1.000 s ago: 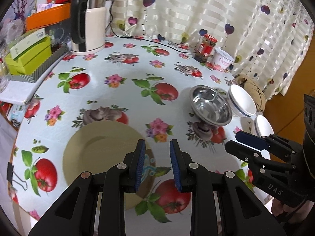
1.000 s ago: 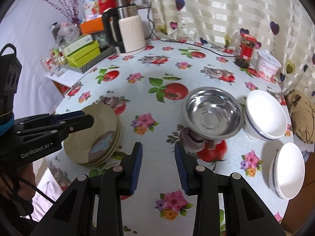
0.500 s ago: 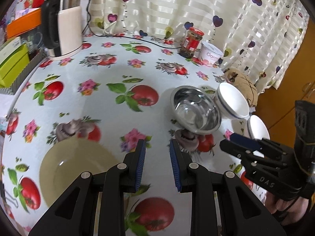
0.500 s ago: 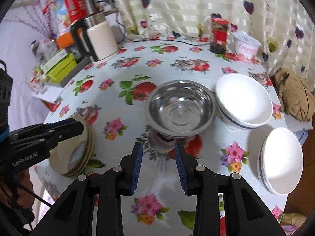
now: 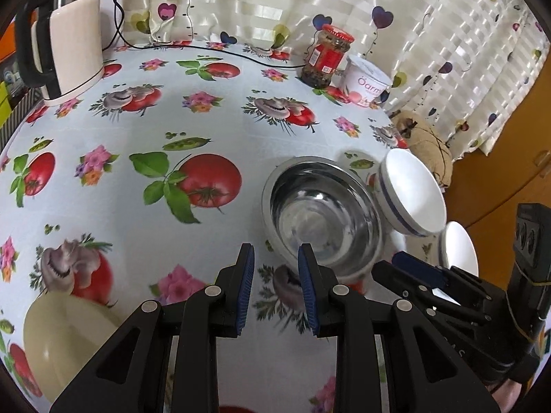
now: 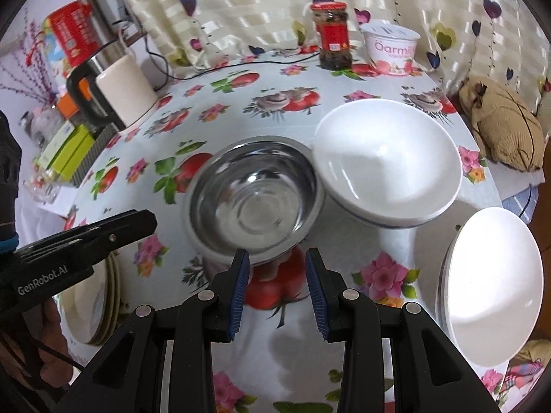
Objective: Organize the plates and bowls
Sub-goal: 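Move the left gripper toward the steel bowl, then close the left gripper on the rim of the steel bowl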
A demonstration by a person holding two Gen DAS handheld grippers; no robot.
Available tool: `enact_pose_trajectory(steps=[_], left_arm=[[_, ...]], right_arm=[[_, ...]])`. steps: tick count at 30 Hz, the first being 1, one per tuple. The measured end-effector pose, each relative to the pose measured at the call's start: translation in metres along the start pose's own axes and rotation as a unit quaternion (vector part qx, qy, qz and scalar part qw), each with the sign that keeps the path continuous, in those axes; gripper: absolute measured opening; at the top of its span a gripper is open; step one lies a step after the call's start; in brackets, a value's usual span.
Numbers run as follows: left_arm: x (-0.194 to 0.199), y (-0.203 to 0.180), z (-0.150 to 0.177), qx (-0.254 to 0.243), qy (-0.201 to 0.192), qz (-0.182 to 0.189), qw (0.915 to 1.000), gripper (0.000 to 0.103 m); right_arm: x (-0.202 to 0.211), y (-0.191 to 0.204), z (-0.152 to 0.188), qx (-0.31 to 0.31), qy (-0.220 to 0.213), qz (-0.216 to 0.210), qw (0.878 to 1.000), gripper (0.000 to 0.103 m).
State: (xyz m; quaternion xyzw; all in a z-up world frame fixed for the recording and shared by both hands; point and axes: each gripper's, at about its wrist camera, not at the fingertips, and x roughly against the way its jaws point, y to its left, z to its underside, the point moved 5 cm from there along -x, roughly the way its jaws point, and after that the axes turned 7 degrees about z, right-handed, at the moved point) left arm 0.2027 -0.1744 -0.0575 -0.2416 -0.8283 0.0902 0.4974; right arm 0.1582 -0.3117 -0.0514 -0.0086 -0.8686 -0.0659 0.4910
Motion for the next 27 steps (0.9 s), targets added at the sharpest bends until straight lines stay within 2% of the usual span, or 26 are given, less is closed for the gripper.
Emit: enact_pose_trajectory(steps=[10,22,24,27], left_arm=[[-0.031,0.0,-0.011,-0.004,0.011,-0.02,0.9997,0.027],[-0.047,-0.003,-0.01,-0.023,0.02,-0.035,0.9989,0.027],[-0.046,-0.004,-0.01,-0.027,0.02,-0.036,0.9988,0.027],[-0.045,-0.006,-0.009,-0.03,0.022,-0.037,0.9986,0.027]], right_arm=[[-0.018,-0.013,-0.011,-0.02,0.004,-0.003,1.0,0.033],[-0.03,-0.019,-0.016,-0.033,0.012,-0.012,0.999,0.033],[-0.031,-0.019,-0.016,-0.033,0.012,-0.013,0.999,0.032],[-0.031,-0.017,-0.016,-0.03,0.012,-0.018,0.999,0.024]])
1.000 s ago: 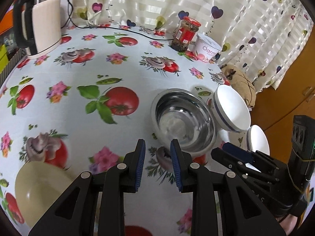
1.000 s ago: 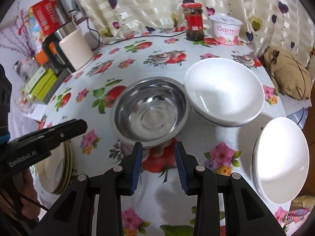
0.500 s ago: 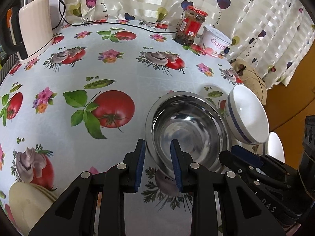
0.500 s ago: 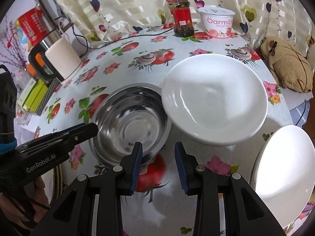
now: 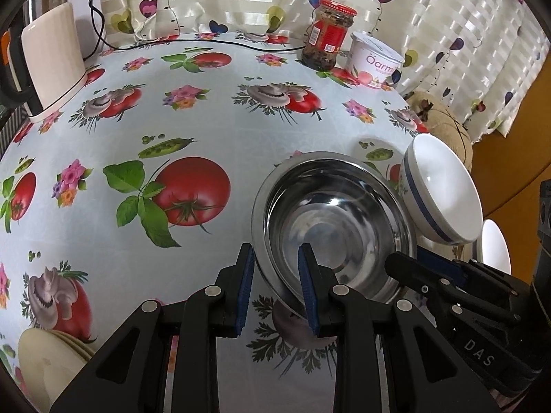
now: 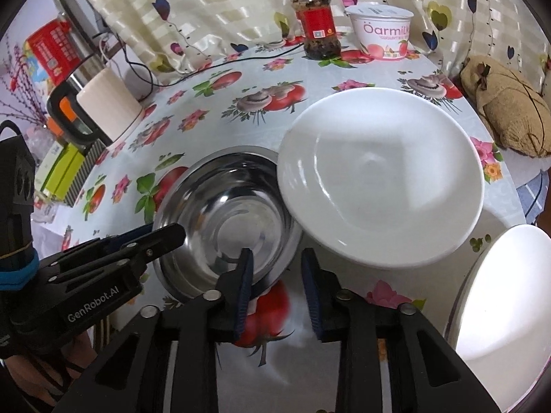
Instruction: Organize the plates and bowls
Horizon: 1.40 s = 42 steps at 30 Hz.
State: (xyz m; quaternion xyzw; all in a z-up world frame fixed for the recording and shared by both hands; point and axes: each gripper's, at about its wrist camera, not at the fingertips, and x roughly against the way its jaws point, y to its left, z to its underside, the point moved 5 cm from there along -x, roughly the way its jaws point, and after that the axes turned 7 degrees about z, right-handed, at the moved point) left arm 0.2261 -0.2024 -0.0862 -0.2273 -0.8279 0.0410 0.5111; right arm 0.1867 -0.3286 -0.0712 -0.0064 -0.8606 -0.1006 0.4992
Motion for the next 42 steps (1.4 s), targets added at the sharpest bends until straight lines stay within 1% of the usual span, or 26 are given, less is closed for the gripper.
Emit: enact_pose_trajectory(steps=[6,13,30,35,42], left_arm=[[0.003,-0.002,0.006,-0.004,0.006,-0.003,1.0,0.027],[0.011,-0.01,0.021,-0.015,0.01,-0.005,0.9998,0.027],[0.029,-0.026,0.07,-0.045,0.026,-0.007,0.9986,0.027],[0.035,-0.028,0.083,-0.047,0.028,-0.002,0.9985,0.027],[0.04,-0.03,0.093,-0.045,0.03,0.009,0.9985,0.027]], right_arm=[[0.003,0.001,0.003,0.005,0.001,0.002,1.0,0.023],[0.013,0.002,0.012,0.007,0.003,0.005,1.0,0.023],[0.038,0.002,0.06,0.017,0.02,0.01,1.0,0.023],[0.044,0.003,0.073,0.021,0.024,0.01,0.999,0.023],[0.054,0.005,0.082,0.027,0.024,0.013,0.999,0.023]])
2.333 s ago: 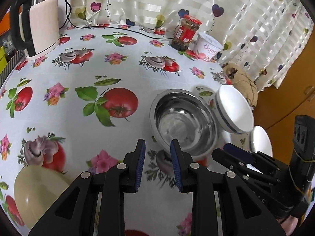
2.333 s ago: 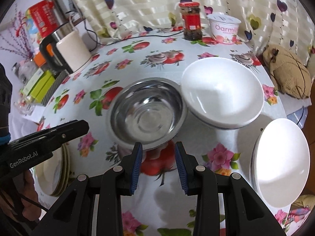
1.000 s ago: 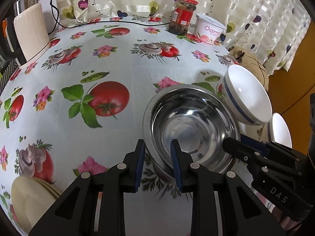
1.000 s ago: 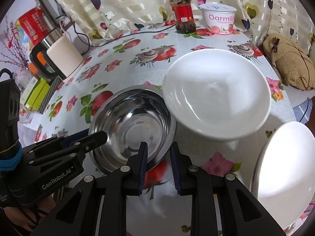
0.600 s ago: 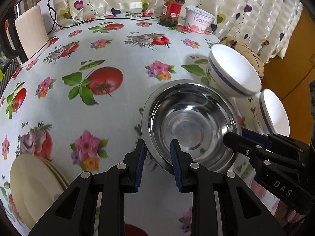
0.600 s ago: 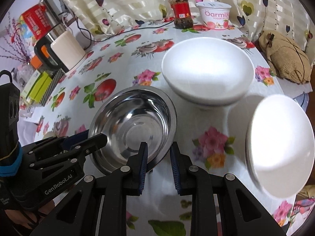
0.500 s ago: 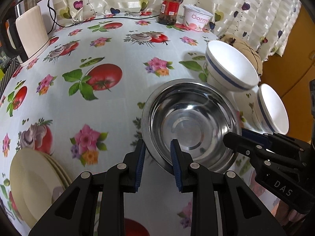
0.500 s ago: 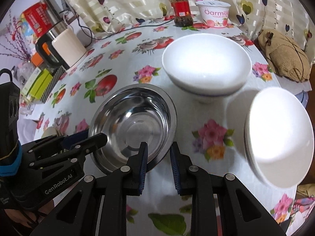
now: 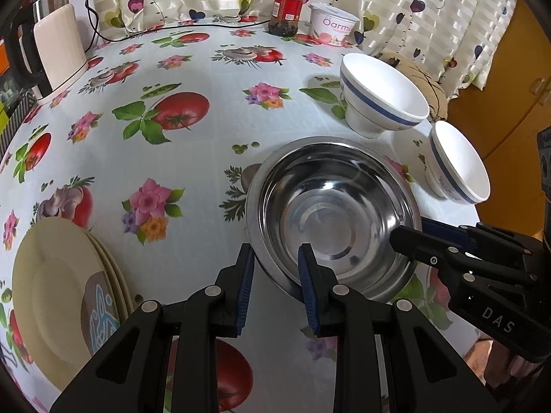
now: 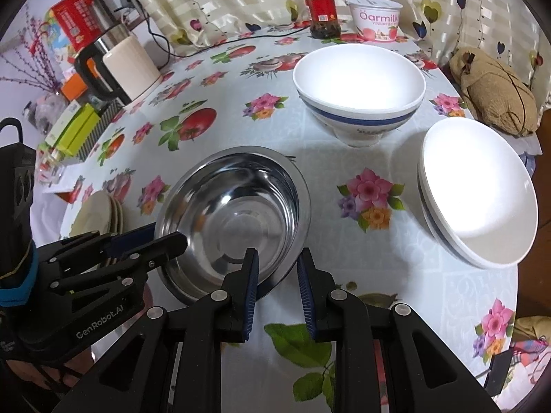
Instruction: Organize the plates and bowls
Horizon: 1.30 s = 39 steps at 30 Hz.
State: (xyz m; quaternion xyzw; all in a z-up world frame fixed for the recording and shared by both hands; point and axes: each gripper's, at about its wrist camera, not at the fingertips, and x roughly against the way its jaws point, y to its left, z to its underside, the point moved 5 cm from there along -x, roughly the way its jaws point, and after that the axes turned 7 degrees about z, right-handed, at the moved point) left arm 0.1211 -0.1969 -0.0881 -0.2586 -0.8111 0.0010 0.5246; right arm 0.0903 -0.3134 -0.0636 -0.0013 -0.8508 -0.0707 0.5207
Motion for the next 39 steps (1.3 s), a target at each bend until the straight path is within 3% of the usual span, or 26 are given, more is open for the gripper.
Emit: enact_pose_trajectory(steps=[22,24,26,28,39], left_arm=[[0.014,0.004,0.016,0.013,-0.006,0.021,0.9997,0.027],[0.016,0.006,0.016,0.015,-0.009,0.022,0.9996,0.027],[0.019,0.007,0.015,0.018,-0.014,0.022,0.9995,0.027],[0.022,0.008,0.014,0.019,-0.02,0.018,0.9995,0.027],[0.044,0.006,0.003,0.012,-0.052,0.003,0.9986,0.027]], right_arm=[[0.0,0.006,0.018,0.015,0.016,-0.01,1.0,0.026],[0.0,0.007,0.019,0.018,0.018,-0.01,1.0,0.028],[0.001,0.006,0.019,0.017,0.017,-0.008,1.0,0.04],[0.004,0.004,0.018,0.016,0.013,-0.005,1.0,0.044],[0.025,-0.001,0.008,0.018,-0.018,0.006,1.0,0.045]])
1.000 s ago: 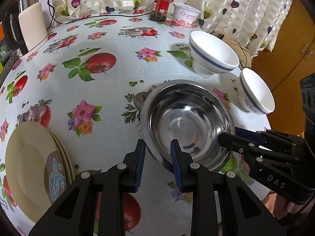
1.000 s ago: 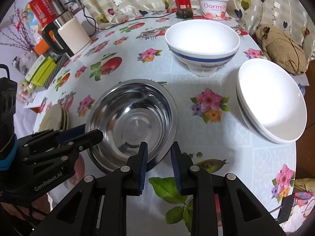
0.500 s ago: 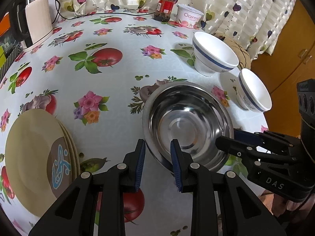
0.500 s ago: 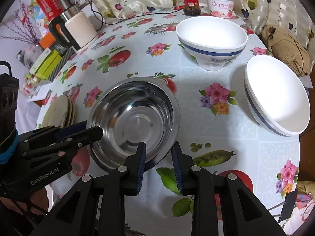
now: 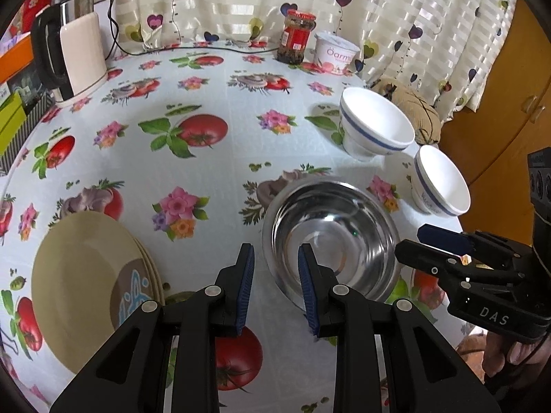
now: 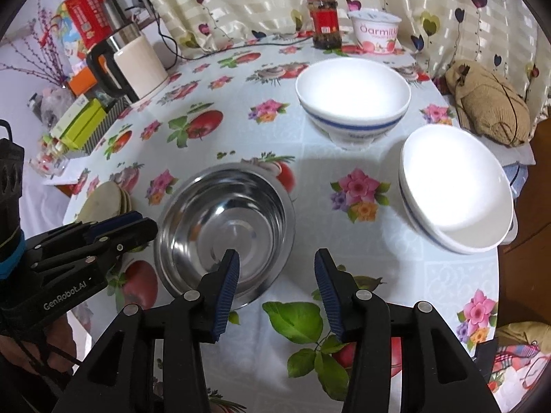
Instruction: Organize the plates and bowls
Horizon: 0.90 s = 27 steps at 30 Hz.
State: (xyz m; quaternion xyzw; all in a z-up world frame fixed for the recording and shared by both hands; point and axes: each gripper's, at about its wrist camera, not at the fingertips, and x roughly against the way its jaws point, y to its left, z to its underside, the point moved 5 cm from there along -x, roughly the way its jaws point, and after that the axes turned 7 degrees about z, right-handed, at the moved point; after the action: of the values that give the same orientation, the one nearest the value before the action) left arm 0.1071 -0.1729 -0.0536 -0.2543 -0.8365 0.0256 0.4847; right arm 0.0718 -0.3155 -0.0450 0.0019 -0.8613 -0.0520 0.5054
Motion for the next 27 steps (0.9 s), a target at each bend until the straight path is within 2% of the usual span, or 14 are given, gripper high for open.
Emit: enact_pose_trajectory(steps=[15,27], left_arm=[[0.011,-0.006,-0.014,-0.009,-0.016,-0.003,0.9998,0.027],[0.011,-0.015,-0.028,-0.017,-0.022,-0.002,0.9996,0.027]], right_arm=[[0.014,0.009,-0.013,0.013,-0.021,-0.008,1.0,0.045],[0.02,-0.001,-0.022,0.008,-0.033,-0.007,0.999,0.045]])
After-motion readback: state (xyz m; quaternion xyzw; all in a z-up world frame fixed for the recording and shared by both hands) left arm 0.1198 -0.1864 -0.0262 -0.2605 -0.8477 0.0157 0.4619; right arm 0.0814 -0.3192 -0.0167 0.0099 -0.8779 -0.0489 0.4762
